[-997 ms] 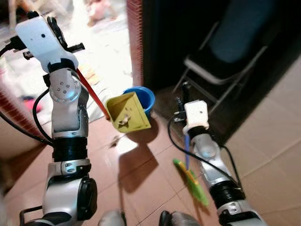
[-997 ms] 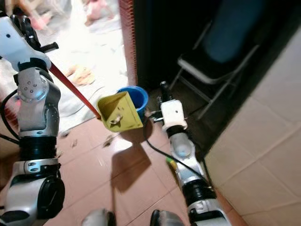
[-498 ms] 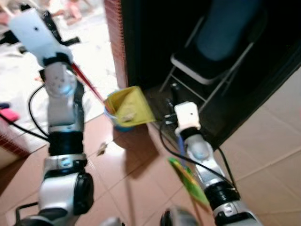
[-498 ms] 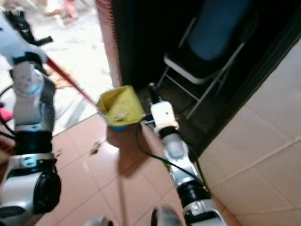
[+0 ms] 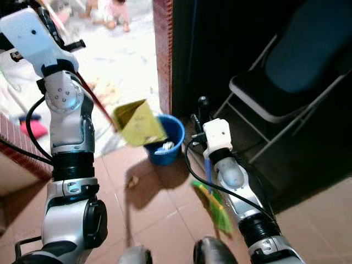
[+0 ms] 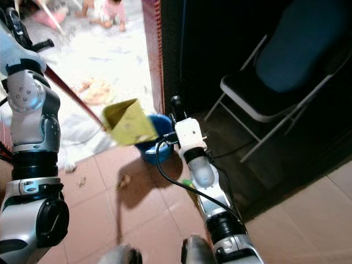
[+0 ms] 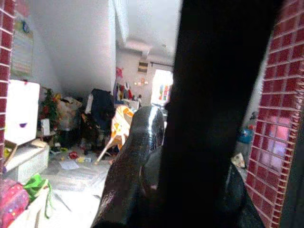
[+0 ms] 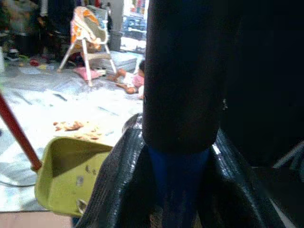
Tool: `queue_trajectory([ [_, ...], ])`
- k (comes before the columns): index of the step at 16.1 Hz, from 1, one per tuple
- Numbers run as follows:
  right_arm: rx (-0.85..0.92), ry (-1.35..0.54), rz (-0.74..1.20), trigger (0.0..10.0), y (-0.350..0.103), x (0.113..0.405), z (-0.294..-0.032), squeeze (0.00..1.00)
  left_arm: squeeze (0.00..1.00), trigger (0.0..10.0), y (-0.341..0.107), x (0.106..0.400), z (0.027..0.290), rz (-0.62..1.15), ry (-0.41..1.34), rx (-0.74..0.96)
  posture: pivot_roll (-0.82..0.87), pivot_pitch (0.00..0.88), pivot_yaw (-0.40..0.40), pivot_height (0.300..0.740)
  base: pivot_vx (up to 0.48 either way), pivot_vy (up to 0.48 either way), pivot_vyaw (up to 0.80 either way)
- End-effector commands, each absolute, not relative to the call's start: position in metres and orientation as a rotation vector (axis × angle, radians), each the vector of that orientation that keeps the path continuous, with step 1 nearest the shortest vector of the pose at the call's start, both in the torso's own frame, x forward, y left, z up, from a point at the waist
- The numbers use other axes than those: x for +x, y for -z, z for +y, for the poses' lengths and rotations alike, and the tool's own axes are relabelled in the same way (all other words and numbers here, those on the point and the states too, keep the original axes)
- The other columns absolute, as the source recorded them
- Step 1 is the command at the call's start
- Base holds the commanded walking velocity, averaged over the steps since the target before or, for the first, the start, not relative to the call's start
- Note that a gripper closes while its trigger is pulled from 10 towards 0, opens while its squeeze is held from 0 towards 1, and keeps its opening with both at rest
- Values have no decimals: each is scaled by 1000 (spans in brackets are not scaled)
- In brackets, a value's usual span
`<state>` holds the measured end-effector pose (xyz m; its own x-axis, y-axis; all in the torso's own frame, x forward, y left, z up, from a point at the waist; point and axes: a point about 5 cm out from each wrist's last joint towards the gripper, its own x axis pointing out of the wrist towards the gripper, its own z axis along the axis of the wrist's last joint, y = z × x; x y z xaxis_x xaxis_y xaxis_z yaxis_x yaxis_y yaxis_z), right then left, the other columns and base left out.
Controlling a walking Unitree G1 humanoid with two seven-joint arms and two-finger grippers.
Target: Sweep floor
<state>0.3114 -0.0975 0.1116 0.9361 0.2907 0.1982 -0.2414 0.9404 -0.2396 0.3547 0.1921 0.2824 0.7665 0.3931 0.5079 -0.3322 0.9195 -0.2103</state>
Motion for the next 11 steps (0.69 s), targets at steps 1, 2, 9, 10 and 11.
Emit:
queue_trajectory([
  [1, -232, -271, -275, 10000, -121, 313, -98, 0, 0, 10000, -305, 350, 187, -682, -365, -157, -41, 53, 18, 740, 412, 244, 0],
  [2, -232, -275, -276, 10000, -121, 313, -98, 0, 0, 10000, -302, 351, 185, -675, -353, -151, -41, 53, 18, 740, 281, 0, 0],
  [9, -231, -281, -272, 10000, -120, 314, -99, 0, 0, 10000, -292, 352, 172, -676, -301, -88, -41, 52, 20, 740, 0, 0, 0],
  [10, -231, -281, -271, 10000, -120, 314, -99, 0, 0, 10000, -291, 352, 170, -680, -298, -78, -40, 54, 21, 740, 0, 0, 0],
  [11, -231, -280, -267, 10000, -119, 313, -99, 0, 0, 10000, -290, 352, 167, -680, -284, -64, -41, 55, 22, 740, 0, 0, 0],
])
